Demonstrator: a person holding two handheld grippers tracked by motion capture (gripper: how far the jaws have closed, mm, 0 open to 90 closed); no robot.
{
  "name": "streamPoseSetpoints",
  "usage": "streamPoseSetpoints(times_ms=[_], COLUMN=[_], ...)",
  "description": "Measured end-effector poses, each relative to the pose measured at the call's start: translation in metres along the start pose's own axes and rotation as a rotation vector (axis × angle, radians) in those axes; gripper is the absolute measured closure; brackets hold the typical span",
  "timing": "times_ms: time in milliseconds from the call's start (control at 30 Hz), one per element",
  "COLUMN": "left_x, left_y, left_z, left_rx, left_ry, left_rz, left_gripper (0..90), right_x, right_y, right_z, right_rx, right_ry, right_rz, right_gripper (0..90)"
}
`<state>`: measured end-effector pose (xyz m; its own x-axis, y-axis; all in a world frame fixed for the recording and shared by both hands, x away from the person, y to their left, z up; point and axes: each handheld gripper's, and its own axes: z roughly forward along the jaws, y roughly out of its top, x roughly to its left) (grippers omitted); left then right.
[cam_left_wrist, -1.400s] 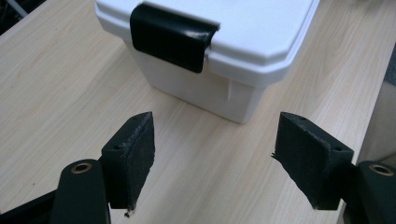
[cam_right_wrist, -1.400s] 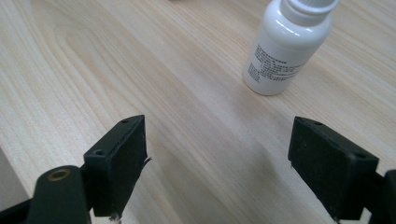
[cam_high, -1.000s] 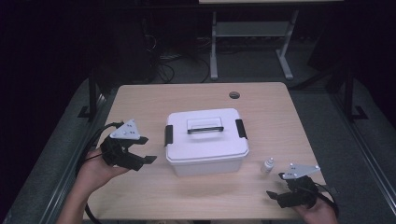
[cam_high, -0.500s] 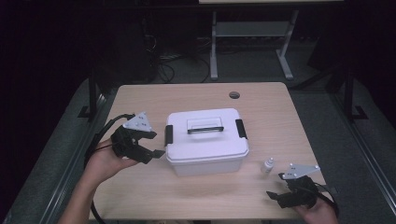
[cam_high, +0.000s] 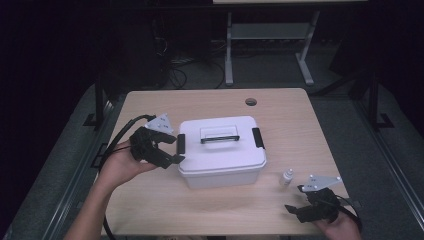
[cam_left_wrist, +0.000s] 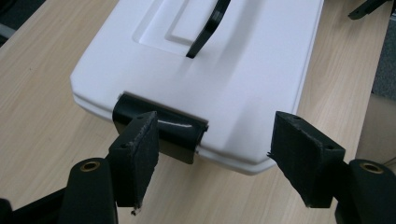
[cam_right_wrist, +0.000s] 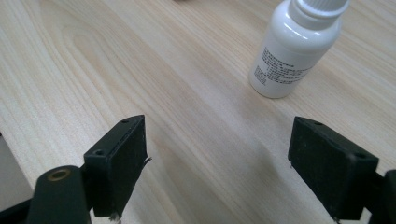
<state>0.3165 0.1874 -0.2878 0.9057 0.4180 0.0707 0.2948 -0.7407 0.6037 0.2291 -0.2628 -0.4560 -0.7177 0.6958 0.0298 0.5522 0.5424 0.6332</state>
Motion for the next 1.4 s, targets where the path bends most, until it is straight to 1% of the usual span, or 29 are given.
streamPoseSetpoints(times_ms=[200, 233, 367, 667, 800, 900, 967, 1167, 1300, 1367, 1400], left_x=[0.002, 0.002, 0.004, 0.007, 0.009, 0.009, 0.010, 0.011, 0.012, 0.012, 0.012], left_y=[0.011, 0.012, 0.018, 0.030, 0.037, 0.041, 0.045, 0.053, 0.058, 0.060, 0.061], left_z=[0.005, 0.006, 0.009, 0.015, 0.021, 0.024, 0.026, 0.035, 0.041, 0.044, 0.045], left_rx=[0.005, 0.004, 0.020, 0.022, 0.038, 0.040, 0.039, 0.054, 0.065, 0.063, 0.067], left_ry=[-0.012, -0.016, -0.022, -0.034, -0.036, -0.037, -0.054, -0.072, -0.075, -0.081, -0.082], left_rz=[0.018, 0.014, 0.023, 0.037, 0.050, 0.057, 0.061, 0.076, 0.083, 0.081, 0.090], left_gripper=[32.3, 32.6, 32.9, 34.7, 36.3, 37.7, 38.1, 39.7, 42.0, 42.9, 43.7], right_x=[-0.001, -0.001, -0.001, -0.002, -0.002, -0.002, -0.002, -0.004, -0.004, -0.003, -0.003], right_y=[-0.001, -0.001, -0.001, -0.001, -0.001, -0.001, -0.001, -0.002, -0.003, -0.002, -0.002], right_z=[0.000, 0.000, -0.001, 0.000, 0.001, 0.002, 0.002, 0.000, 0.000, 0.000, 0.000], right_rx=[0.000, 0.001, 0.001, 0.003, 0.003, 0.005, 0.007, 0.001, -0.001, -0.001, -0.002], right_ry=[0.003, 0.003, 0.004, 0.005, 0.010, 0.012, 0.015, 0.015, 0.015, 0.014, 0.015], right_rz=[0.007, 0.007, 0.008, 0.006, 0.007, 0.006, 0.004, 0.009, 0.012, 0.010, 0.010], right_gripper=[18.9, 18.9, 18.9, 18.8, 18.9, 18.9, 18.9, 18.8, 18.8, 18.8, 18.8])
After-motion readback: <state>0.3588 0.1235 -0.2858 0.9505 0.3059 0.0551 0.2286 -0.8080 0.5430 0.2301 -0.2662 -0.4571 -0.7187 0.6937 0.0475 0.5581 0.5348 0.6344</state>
